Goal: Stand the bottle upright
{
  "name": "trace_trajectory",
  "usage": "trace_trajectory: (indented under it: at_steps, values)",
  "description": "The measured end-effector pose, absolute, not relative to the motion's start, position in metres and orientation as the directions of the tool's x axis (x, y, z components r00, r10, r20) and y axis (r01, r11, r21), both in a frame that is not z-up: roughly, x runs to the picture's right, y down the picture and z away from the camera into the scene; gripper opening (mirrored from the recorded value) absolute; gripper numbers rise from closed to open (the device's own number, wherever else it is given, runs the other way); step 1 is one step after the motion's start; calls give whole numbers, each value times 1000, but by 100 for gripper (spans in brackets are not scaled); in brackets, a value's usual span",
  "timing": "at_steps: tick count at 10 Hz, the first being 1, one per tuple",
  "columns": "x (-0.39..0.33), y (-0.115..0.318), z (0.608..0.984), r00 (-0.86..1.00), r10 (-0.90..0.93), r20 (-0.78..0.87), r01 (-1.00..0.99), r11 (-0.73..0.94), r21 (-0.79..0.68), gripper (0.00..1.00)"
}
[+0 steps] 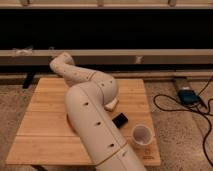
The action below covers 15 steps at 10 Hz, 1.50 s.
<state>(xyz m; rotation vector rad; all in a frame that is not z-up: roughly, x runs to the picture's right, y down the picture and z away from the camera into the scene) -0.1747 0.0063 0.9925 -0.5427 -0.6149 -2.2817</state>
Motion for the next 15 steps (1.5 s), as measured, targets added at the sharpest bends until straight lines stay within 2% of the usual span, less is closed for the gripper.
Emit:
trace_trajectory:
  at_steps: [3,8,15]
  values:
    - [-172,0,987,-658,-521,544,723,-640,262,80]
    - [-208,-4,974,-701,-479,529,680,-674,290,80]
    - [-228,-6,989,-702,-409,583,633,-734,247,79]
